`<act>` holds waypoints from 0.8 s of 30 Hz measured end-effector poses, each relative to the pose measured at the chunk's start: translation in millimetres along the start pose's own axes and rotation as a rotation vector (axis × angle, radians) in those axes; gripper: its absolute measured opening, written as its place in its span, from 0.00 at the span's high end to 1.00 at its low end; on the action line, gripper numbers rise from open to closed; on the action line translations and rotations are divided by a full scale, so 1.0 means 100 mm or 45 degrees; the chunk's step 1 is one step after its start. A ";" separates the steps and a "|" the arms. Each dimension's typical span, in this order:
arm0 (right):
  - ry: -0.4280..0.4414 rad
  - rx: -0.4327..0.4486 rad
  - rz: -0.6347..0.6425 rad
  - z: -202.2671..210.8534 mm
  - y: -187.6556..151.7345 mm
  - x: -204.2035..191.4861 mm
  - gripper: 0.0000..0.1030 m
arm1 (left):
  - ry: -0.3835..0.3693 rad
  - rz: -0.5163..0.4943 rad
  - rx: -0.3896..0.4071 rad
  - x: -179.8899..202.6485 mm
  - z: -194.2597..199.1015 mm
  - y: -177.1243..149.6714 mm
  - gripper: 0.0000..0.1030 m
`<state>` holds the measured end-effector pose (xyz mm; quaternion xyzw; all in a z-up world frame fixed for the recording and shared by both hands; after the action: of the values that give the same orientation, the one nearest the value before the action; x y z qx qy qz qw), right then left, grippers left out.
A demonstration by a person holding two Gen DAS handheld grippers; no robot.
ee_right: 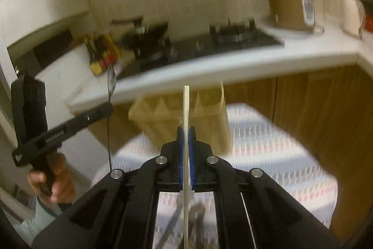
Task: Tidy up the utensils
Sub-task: 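Lift the spoon and chopstick over the tan basket while both tools open to drop them in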
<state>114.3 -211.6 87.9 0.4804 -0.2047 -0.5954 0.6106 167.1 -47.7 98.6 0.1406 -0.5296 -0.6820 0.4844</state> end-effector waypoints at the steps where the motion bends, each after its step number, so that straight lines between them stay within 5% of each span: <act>1: 0.008 0.048 0.009 0.00 0.11 -0.03 0.97 | 0.010 -0.005 0.031 0.00 0.00 0.07 0.90; 12: -0.145 0.492 0.112 -0.12 1.03 -0.14 0.97 | 0.115 -0.041 0.333 -0.12 -0.09 0.62 0.90; 24: -0.258 0.645 0.128 -0.56 1.18 0.10 0.97 | 0.173 -0.026 0.427 -0.46 -0.45 0.63 0.90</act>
<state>224.9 -222.2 157.0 0.5449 -0.4306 -0.5394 0.4762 253.3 -34.8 119.5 0.2706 -0.6006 -0.5778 0.4819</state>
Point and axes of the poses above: each gripper's, at about its wrist camera, not at the fingertips, and z roughly against the way its jaws point, x to its right, y to its top, the point moved 7 cm from there along -z, roughly the way its jaws point, and after that the axes turned 2 degrees about x, right-handed, at the moved point
